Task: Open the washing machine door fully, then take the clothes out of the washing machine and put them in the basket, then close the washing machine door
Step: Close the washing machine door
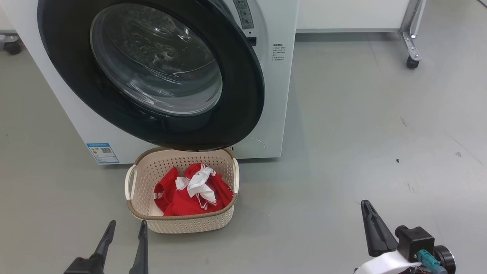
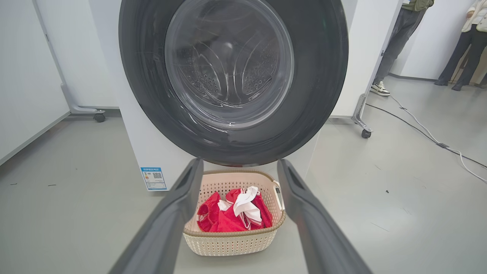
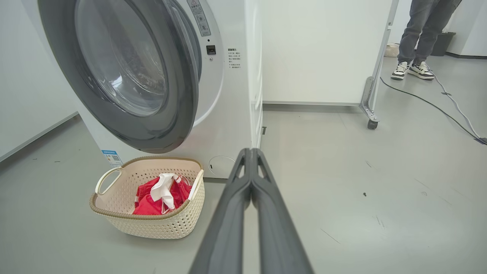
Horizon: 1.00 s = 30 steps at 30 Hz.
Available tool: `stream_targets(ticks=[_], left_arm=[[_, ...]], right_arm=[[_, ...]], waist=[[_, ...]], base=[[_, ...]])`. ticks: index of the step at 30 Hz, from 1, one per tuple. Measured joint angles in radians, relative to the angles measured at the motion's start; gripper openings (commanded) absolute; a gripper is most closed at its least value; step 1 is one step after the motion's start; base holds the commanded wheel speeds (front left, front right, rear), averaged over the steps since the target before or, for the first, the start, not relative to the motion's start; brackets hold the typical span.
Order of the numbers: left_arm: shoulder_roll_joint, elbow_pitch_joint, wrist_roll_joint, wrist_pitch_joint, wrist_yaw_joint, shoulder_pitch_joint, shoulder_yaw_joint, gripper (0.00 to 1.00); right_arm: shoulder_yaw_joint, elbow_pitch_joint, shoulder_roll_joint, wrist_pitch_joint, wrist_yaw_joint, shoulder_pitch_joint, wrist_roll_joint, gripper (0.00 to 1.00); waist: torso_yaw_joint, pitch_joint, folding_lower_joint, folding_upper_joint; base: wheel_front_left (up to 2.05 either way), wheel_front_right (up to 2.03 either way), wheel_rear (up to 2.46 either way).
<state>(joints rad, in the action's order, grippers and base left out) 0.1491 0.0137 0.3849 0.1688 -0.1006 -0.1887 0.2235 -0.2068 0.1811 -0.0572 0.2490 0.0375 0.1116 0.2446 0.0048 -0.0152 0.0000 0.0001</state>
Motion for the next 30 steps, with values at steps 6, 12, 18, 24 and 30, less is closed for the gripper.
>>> stream_targets(ticks=[6, 12, 18, 24, 30], left_arm=[[-0.001, 0.001, -0.01, 0.0, 0.0, 0.003, 0.012, 1.0], [-0.002, 0.021, -0.027, 0.0, 0.0, 0.008, 0.027, 1.0], [-0.009, 0.034, -0.039, 0.0, 0.0, 0.035, 0.047, 1.0], [-0.017, 0.057, -0.044, 0.001, 0.0, 0.058, 0.065, 1.0], [-0.027, 0.075, -0.057, 0.01, 0.0, 0.092, 0.08, 1.0]], right_arm=[[0.005, -0.005, -0.003, 0.0, -0.001, 0.0, 0.0, 0.0], [-0.01, -0.008, -0.018, 0.0, -0.028, -0.032, -0.006, 0.0], [-0.012, -0.01, -0.03, 0.0, -0.036, -0.101, -0.009, 0.0], [-0.013, -0.006, -0.038, -0.003, -0.057, -0.188, -0.01, 0.0], [-0.023, 0.005, -0.052, -0.023, -0.082, -0.301, -0.021, 0.0]], waist=[[0.011, 0.003, 0.0, 0.0], [0.035, 0.024, 0.0, 0.0], [0.06, 0.049, 0.0, 0.0], [0.098, 0.087, 0.0, 0.0], [0.142, 0.135, 0.0, 0.0]], base=[[0.0, 0.0, 0.0], [0.0, 0.0, 0.0], [0.0, 0.0, 0.0], [0.0, 0.0, 0.0], [0.0, 0.0, 0.0]])
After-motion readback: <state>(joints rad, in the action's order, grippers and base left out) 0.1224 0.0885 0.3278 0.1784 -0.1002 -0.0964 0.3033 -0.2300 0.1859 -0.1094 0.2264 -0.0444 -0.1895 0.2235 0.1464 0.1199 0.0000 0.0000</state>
